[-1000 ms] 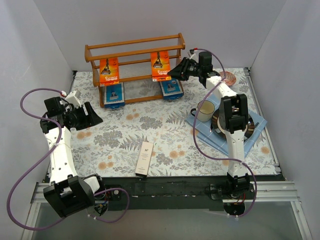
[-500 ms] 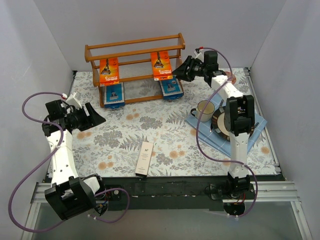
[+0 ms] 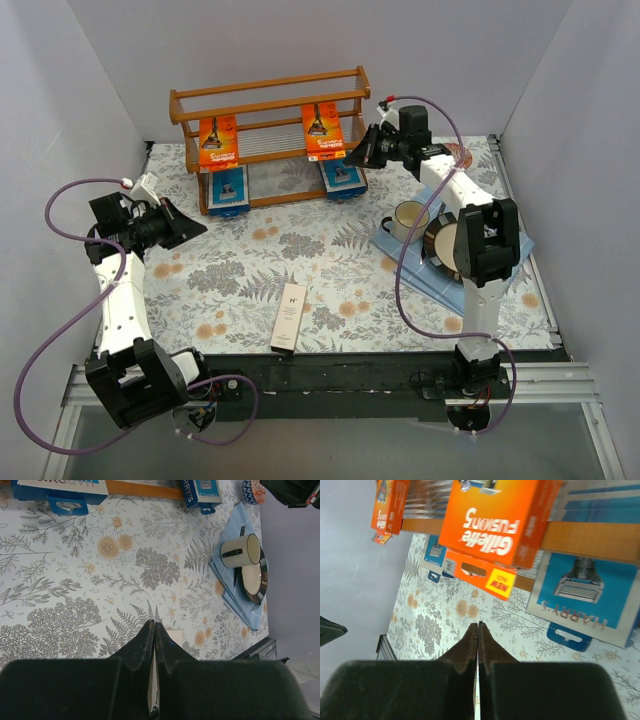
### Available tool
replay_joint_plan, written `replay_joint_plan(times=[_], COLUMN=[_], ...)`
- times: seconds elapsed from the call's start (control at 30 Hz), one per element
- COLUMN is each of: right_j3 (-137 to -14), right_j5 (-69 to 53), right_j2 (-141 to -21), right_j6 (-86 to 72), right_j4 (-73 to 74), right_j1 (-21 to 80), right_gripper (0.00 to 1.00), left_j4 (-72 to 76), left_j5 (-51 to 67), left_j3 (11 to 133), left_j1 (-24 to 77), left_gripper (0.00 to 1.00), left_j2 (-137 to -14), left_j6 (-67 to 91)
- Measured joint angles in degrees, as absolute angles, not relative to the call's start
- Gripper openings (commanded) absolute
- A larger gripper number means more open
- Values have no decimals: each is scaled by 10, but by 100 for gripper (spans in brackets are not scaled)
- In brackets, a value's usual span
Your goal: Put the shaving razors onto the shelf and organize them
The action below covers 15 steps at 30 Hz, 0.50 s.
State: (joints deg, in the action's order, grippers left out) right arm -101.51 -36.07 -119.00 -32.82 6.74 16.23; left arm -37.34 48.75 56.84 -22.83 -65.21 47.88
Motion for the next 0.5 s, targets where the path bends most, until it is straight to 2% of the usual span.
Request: replay_joint_plan(times=[0.23,0.5], right_j3=[-1087,-1148], right_j5=[-332,-305], right_j2=[-1229,-1293], right_j6=[-306,-300], right_j4=[72,76], right_j1=[204,204], right_gripper=[1,1], left_j4=[-373,-382], left_j5=[496,491], left_j3=[568,568], left_j1=[-228,-228], left_gripper=[0,0], left_j2=[-653,-652], left_j6=[481,478])
